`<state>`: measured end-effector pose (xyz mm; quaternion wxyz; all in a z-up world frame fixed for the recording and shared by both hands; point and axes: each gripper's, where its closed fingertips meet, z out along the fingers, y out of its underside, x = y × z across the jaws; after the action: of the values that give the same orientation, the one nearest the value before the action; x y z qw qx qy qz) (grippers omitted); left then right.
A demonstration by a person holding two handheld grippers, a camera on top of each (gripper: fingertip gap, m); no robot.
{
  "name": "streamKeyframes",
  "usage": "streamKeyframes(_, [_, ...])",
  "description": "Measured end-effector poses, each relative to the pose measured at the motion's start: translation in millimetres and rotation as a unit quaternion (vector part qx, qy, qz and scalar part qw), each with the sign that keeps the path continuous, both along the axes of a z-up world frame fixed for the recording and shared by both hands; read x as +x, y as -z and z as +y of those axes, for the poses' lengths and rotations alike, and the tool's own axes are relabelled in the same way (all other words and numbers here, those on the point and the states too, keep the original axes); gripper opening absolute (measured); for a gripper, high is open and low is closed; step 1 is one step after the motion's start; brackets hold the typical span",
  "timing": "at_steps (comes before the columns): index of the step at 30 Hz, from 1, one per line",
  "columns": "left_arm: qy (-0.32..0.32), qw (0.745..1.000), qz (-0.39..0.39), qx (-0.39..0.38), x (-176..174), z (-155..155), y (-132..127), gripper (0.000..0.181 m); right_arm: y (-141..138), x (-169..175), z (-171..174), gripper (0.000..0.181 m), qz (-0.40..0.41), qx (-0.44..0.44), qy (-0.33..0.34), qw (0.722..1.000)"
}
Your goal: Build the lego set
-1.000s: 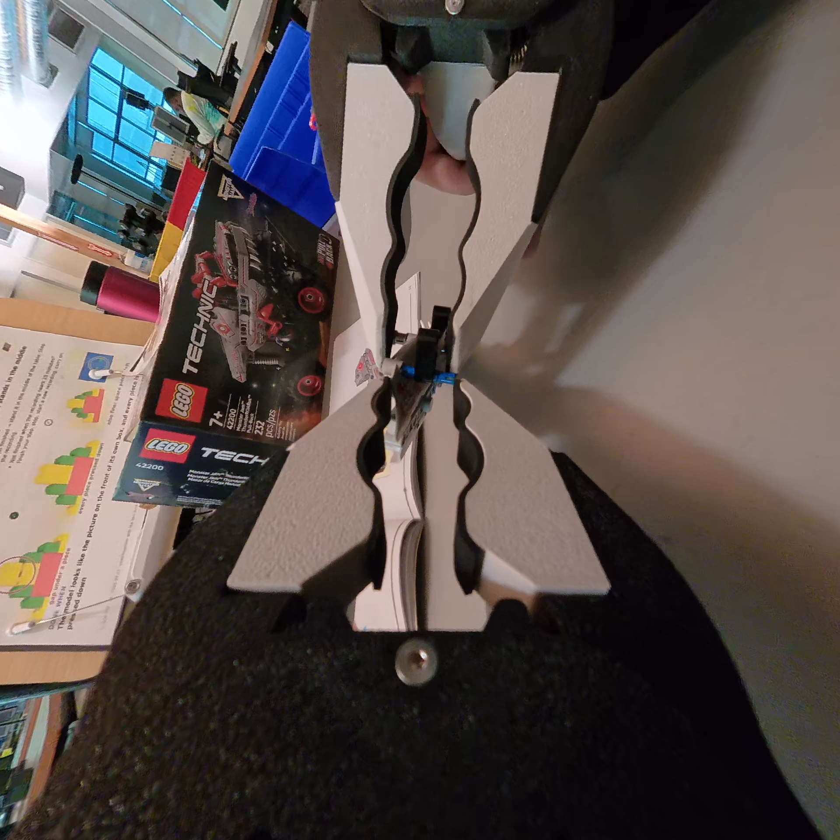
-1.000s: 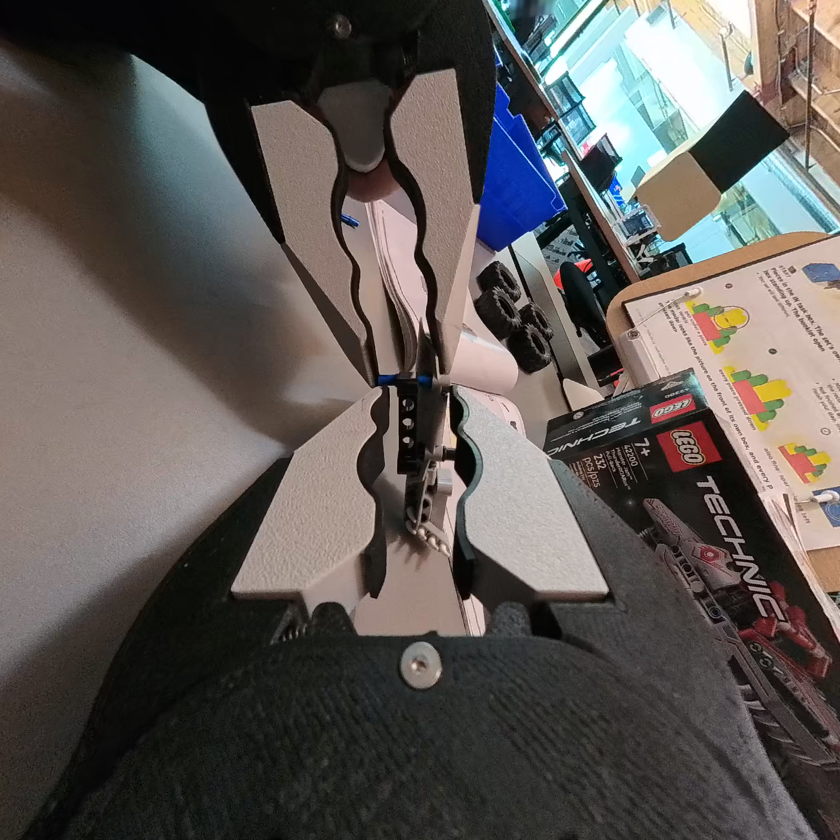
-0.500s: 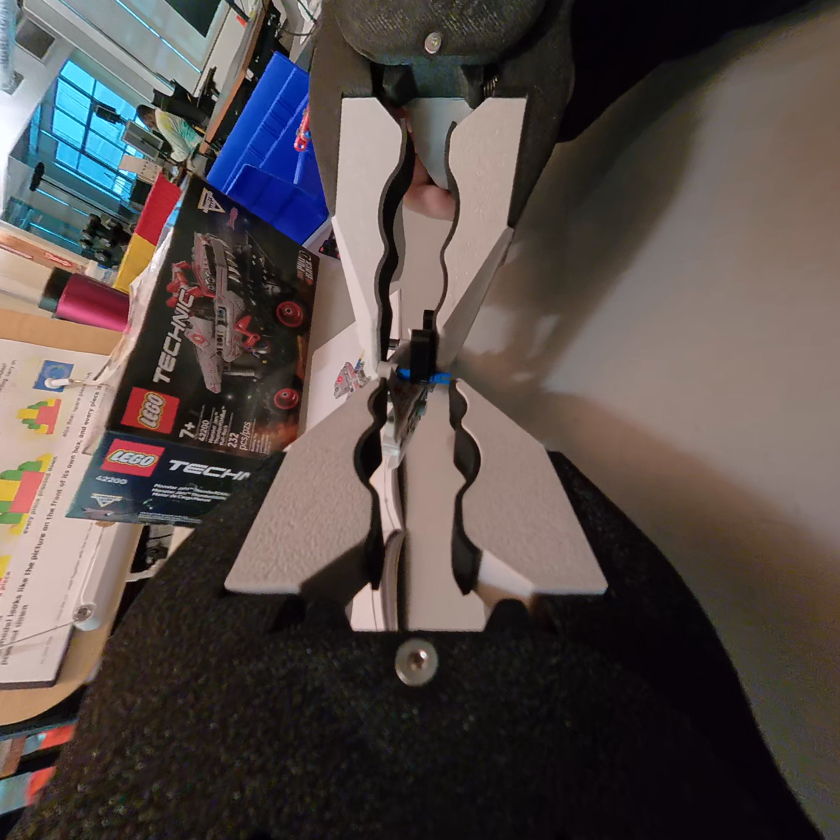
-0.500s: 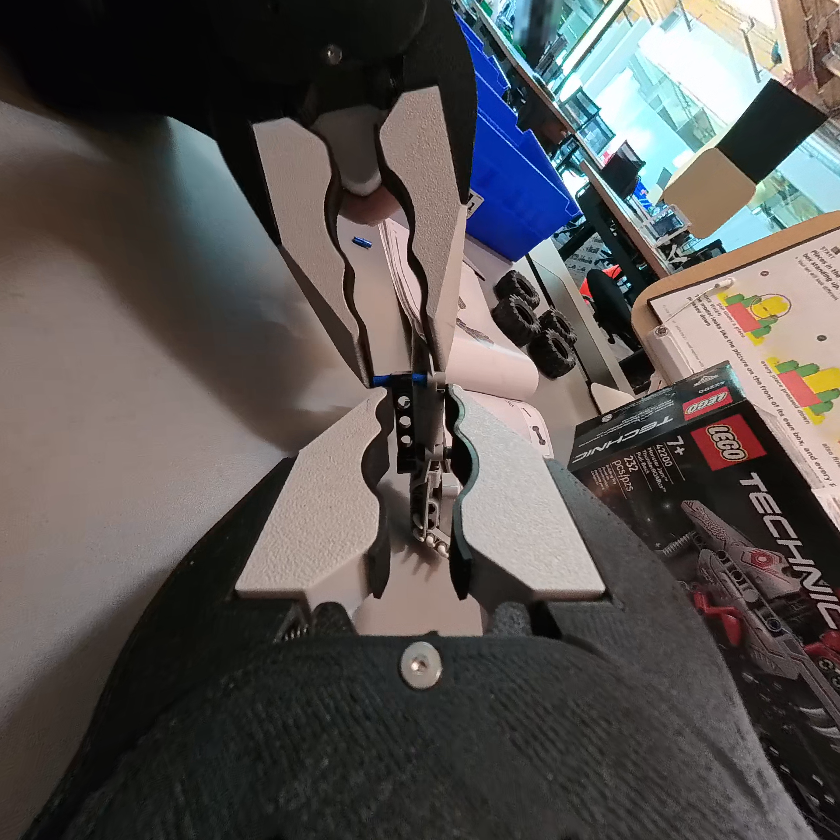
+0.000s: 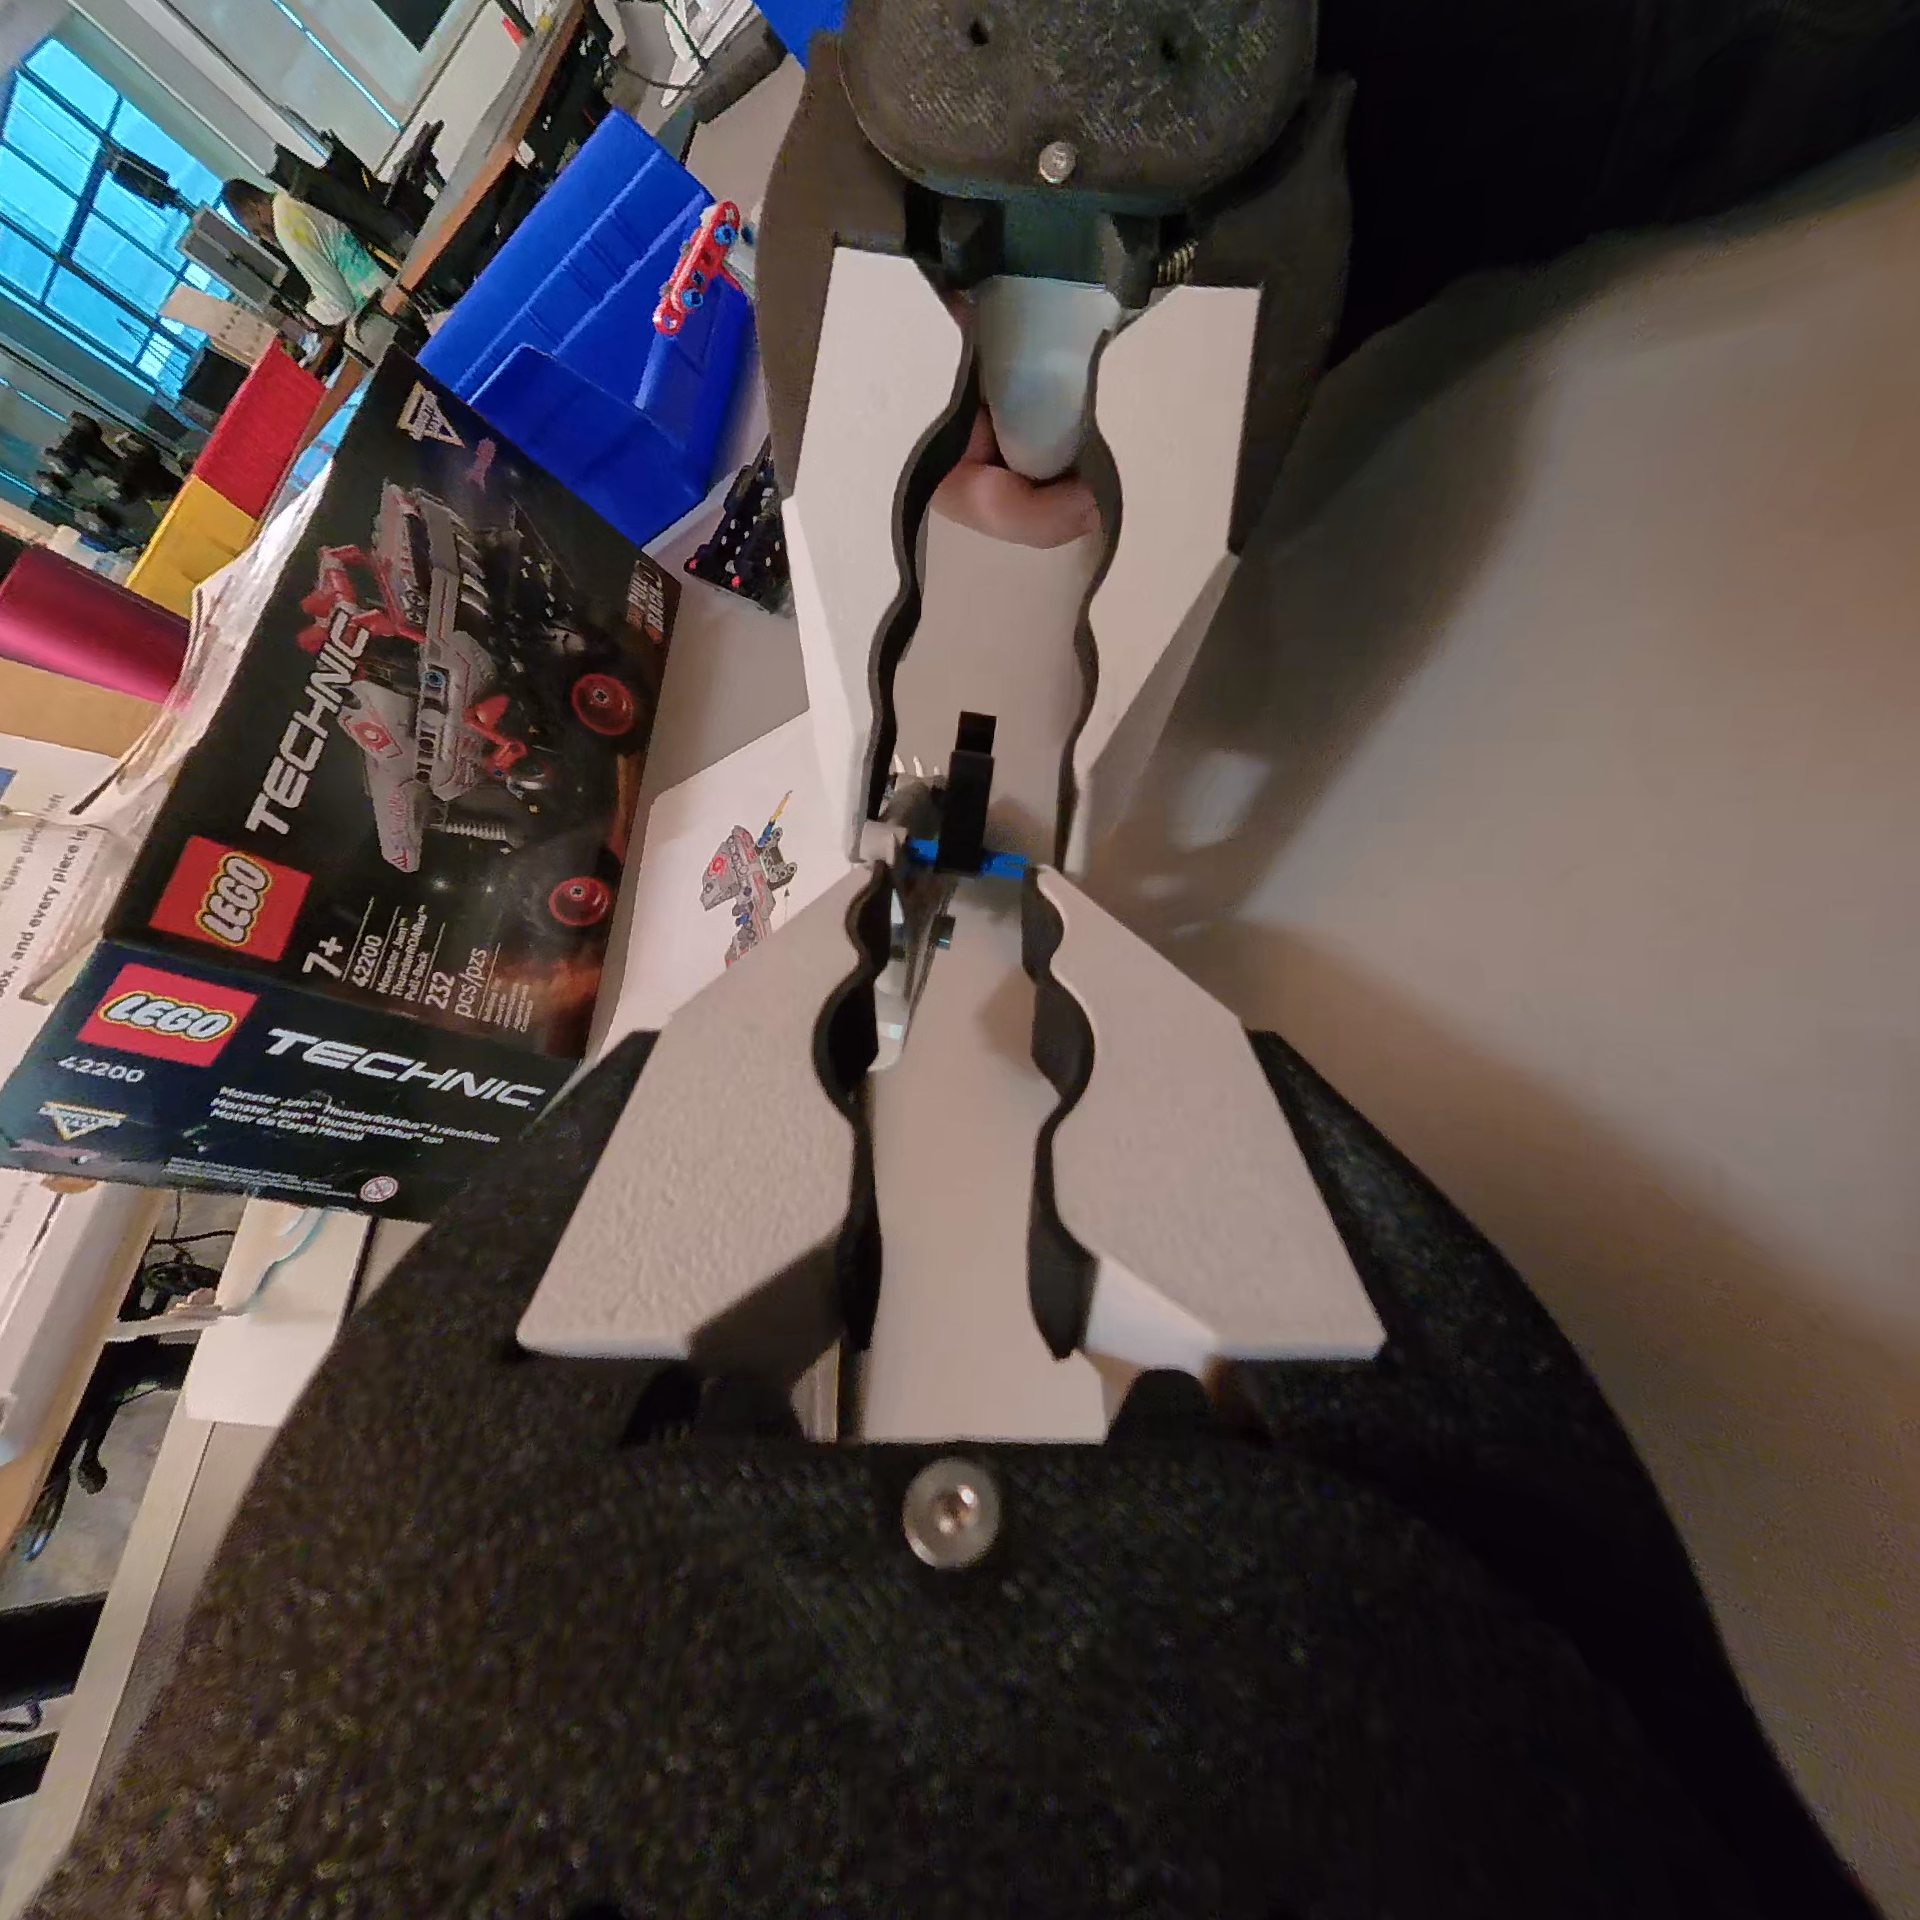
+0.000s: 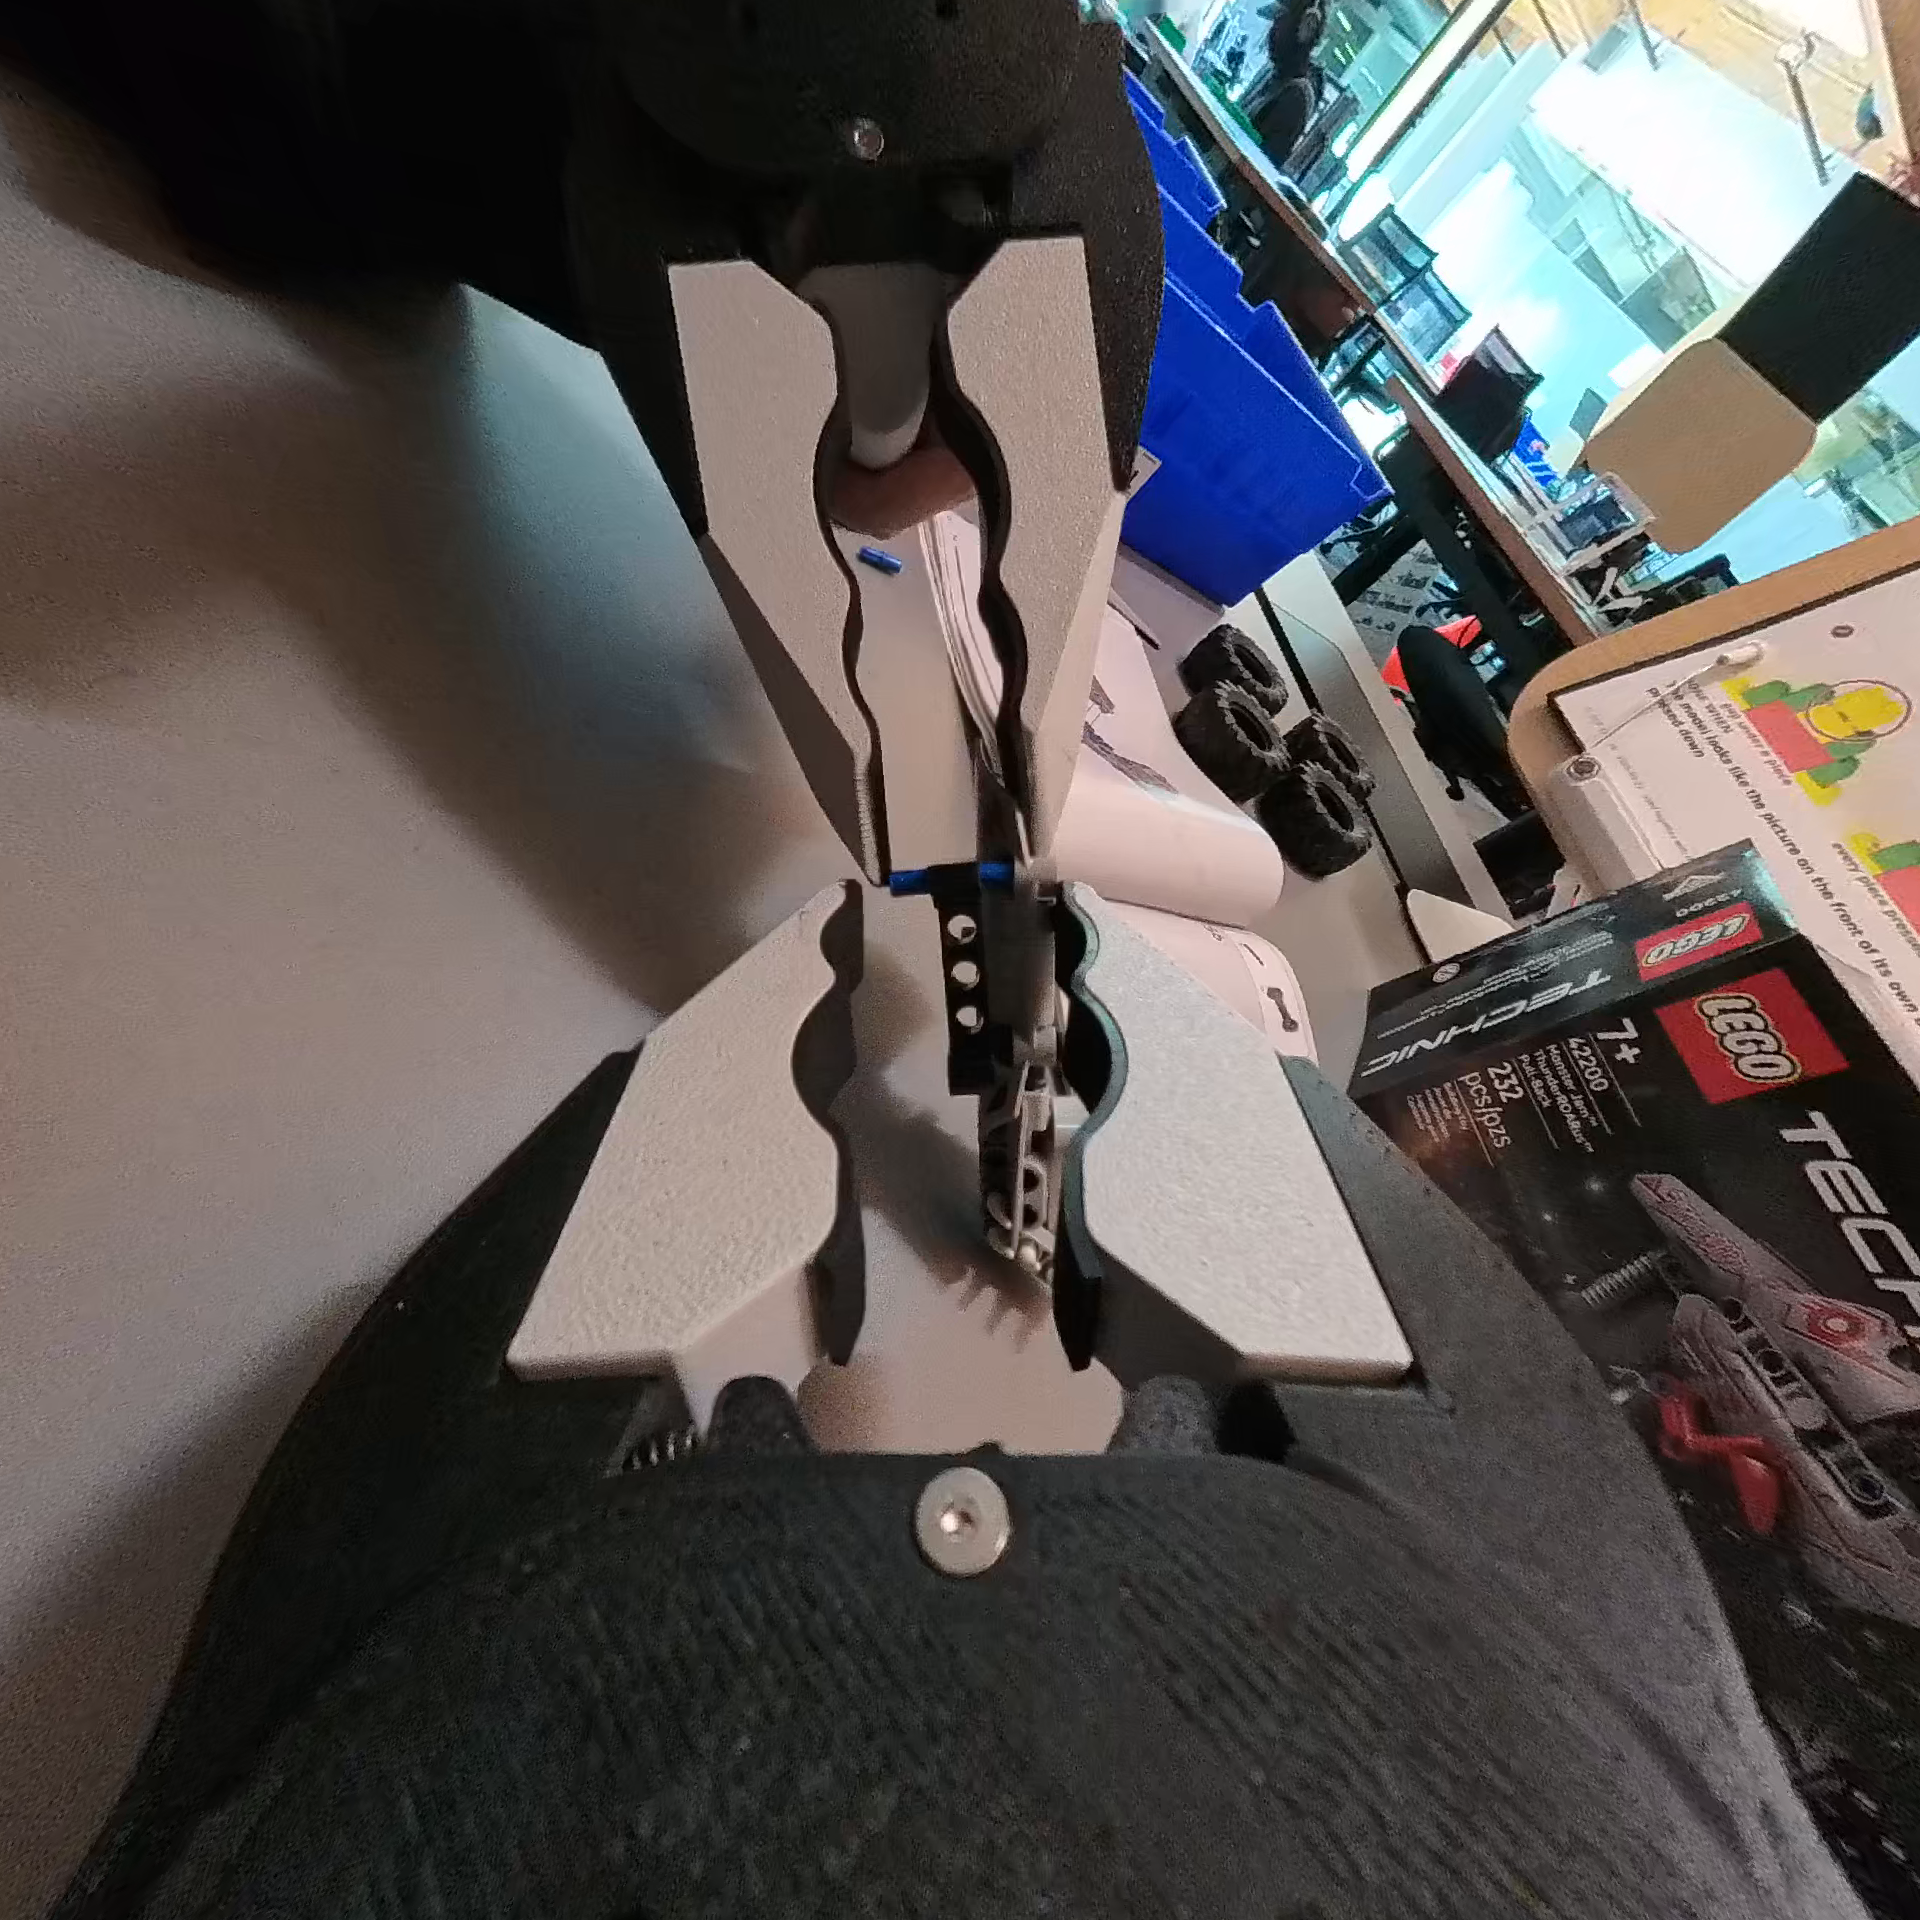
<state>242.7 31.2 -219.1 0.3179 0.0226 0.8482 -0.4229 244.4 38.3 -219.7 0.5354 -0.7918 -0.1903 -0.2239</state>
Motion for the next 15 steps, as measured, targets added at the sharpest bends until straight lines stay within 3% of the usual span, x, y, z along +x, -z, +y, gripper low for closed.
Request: streamKeyframes(15, [-0.019,0.999,-0.031,0.02,6.5,-0.3,-0.7,0.022,-2.8,4.9,-1.2,0.033,-0.033,-0.005,0.02,0.999])
